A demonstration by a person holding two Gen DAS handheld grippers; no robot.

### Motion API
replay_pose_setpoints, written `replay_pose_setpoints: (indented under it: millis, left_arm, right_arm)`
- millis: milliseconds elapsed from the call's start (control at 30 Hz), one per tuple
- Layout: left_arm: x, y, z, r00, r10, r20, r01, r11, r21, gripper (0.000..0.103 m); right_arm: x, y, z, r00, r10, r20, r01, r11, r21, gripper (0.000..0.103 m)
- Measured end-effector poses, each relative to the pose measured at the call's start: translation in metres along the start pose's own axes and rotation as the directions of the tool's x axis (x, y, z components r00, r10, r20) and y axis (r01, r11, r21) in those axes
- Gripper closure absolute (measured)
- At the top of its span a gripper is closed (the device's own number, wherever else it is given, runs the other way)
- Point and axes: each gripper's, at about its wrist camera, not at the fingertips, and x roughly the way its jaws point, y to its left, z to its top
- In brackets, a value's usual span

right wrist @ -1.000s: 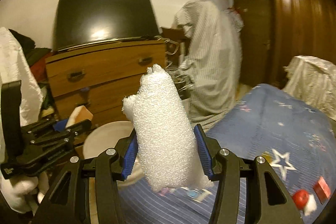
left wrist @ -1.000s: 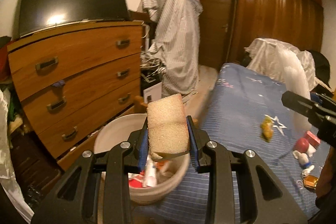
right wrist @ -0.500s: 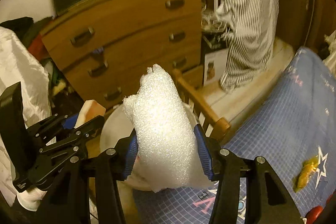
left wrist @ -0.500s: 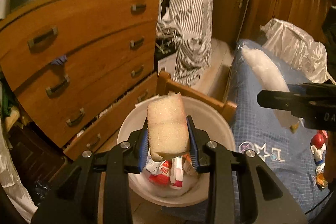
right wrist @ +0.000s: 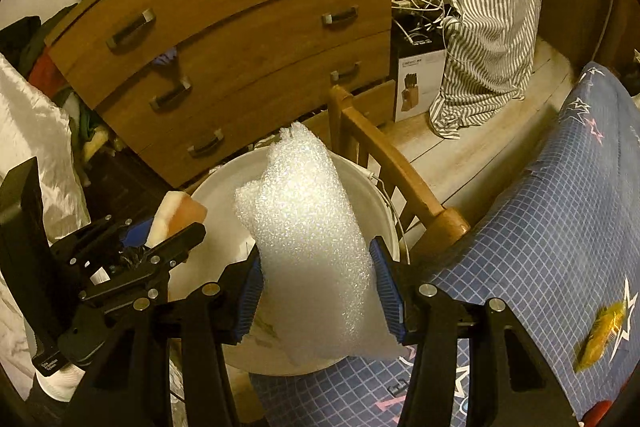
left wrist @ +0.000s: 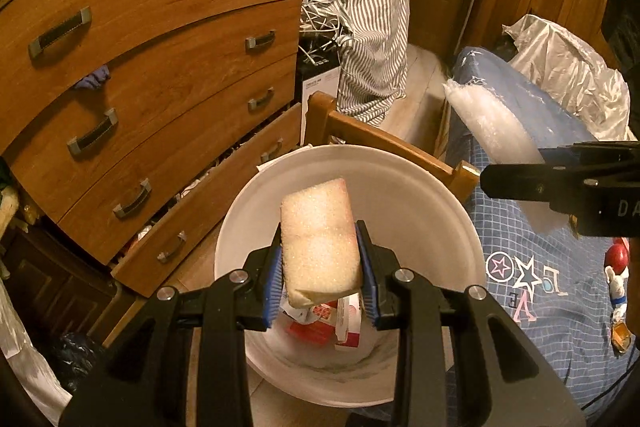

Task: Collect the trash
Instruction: 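Open both tools to drop the sponge and bubble wrap into the bucket, then move both tools back over the bed toward the remaining trash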

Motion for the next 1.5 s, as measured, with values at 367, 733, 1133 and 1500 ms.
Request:
replay_pose_setpoints:
  millis: [367, 733, 1133, 1500]
  left_arm:
    - [-0.002, 0.013, 0.007, 0.997, 0.069, 0.032, -0.068, 0.997, -0.026, 0.020]
    - [-0.023, 0.017, 0.013, 0.995, 0.071, 0.070, -0.067, 0.997, -0.047, 0.020]
    - [-0.028, -0.116, -0.037, 0.989, -0.149, 0.026, 0.141, 0.973, 0.183, 0.020]
    - [0.006, -0.294, -0.131, 0.915, -0.346, -0.208, 0.402, 0.822, 0.403, 0.020]
  right_arm:
    - [-0.013, -0.003, 0.004, 0.998, -0.023, 0.051, 0.023, 1.000, 0.000, 0.025]
    - [-0.056, -0.028, -0.005, 0.991, 0.023, 0.129, -0.030, 0.998, 0.052, 0.025]
    - [-0.170, -0.118, -0.223, 0.932, -0.077, 0.353, 0.018, 0.986, 0.167, 0.025]
    - [-0.240, -0.262, -0.520, 0.870, -0.445, 0.214, 0.352, 0.863, 0.362, 0.025]
